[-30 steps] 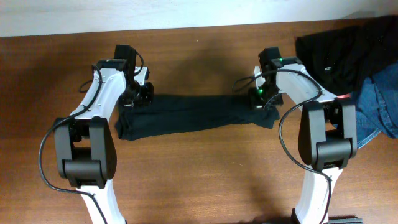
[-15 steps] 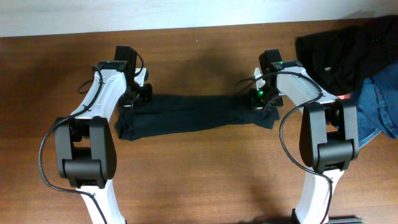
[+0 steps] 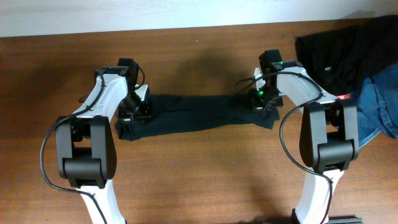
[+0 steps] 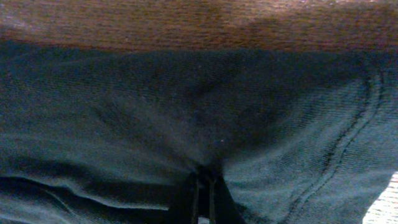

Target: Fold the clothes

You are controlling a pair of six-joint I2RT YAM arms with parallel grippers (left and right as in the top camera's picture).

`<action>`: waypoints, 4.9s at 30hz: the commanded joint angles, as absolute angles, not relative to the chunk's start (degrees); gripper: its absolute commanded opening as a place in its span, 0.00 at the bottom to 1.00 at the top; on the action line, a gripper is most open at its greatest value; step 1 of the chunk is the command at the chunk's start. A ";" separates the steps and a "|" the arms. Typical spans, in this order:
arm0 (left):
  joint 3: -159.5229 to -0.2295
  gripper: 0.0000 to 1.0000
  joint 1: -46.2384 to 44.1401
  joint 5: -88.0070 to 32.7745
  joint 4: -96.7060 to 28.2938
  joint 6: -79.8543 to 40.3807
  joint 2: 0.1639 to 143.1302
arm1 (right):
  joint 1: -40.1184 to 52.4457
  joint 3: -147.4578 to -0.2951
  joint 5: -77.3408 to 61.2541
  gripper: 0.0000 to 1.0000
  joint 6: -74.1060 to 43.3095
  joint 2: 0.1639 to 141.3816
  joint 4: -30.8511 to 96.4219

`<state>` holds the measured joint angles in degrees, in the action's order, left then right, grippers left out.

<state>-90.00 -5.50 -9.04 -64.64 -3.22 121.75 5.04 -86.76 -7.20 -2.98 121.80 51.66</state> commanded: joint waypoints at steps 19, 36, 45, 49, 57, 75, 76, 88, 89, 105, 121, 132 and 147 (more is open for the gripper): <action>-89.54 0.01 -5.26 -10.74 -65.28 -3.88 110.61 | 5.28 -85.27 -7.53 0.09 -3.42 122.21 50.78; -77.91 0.01 -5.21 -5.63 -51.51 -6.83 110.67 | 5.28 -85.27 -7.51 0.09 -3.42 122.21 51.09; -69.89 0.01 -5.10 -0.60 -39.38 -6.87 110.83 | 5.26 -85.27 -7.27 0.09 -3.40 122.21 51.09; -69.89 0.02 -4.14 4.14 -39.18 -8.56 110.87 | 5.23 -85.27 -7.05 0.09 -3.40 122.21 51.13; -69.89 0.03 1.41 5.39 -39.05 -8.64 110.87 | 5.23 -84.97 -6.90 0.10 -3.40 122.21 51.00; -73.84 0.00 3.90 -6.59 -40.56 -14.33 100.12 | 5.21 -83.50 -6.85 0.11 -3.40 122.23 48.10; -73.84 0.01 3.90 -8.21 -41.50 -14.33 99.90 | 5.21 -83.05 -6.85 0.10 -3.40 122.23 47.44; -69.54 0.01 -0.08 -12.51 -42.54 -14.11 100.33 | 5.23 -82.28 -6.92 0.29 -3.42 122.23 47.40; -69.25 0.01 -0.45 -12.53 -42.50 -14.11 100.33 | 5.23 -82.28 -6.92 0.29 -3.42 122.23 47.51; -65.58 0.01 -4.99 -10.57 -48.47 -14.13 100.33 | 5.23 -82.28 -6.90 0.29 -3.42 122.23 47.62; -59.13 0.02 -3.44 -1.19 -38.02 -15.86 100.40 | 5.23 -82.28 -6.90 0.29 -3.40 122.23 47.75; -58.04 0.02 2.11 5.87 -37.60 -17.82 100.44 | 5.23 -82.28 -6.90 0.29 -3.40 122.23 47.75; -68.49 0.02 6.72 -11.20 -39.33 -19.94 95.77 | 5.23 -82.28 -6.87 0.30 -3.38 122.23 47.53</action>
<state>-64.47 7.97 -2.00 -38.98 -18.85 99.79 5.41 -84.09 -8.95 -3.22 120.20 47.90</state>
